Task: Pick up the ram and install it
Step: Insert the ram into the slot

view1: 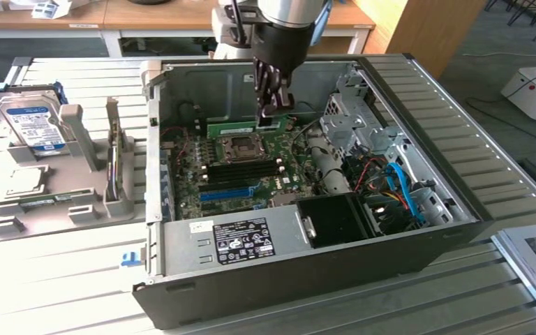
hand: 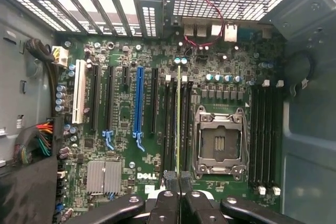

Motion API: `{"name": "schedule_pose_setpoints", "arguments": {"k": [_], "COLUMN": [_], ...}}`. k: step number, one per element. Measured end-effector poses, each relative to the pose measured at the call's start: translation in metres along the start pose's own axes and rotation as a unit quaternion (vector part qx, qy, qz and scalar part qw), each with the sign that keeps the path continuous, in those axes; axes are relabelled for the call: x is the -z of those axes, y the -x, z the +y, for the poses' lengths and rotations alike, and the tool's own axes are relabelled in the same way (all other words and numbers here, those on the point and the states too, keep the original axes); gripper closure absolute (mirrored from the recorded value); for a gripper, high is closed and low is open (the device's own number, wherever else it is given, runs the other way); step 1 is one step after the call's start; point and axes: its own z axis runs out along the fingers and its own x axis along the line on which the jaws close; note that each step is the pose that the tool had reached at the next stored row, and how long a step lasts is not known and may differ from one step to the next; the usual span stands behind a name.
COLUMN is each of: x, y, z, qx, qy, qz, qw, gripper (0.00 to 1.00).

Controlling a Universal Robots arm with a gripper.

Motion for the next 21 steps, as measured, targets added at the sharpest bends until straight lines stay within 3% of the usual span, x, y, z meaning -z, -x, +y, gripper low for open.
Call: {"name": "schedule_pose_setpoints", "arguments": {"k": [21], "x": [-0.0225], "y": [-0.001], "z": [-0.0011], "qx": [0.0], "qy": [0.0], "qz": [0.0], "qw": [1.0], "gripper": [0.89]}}
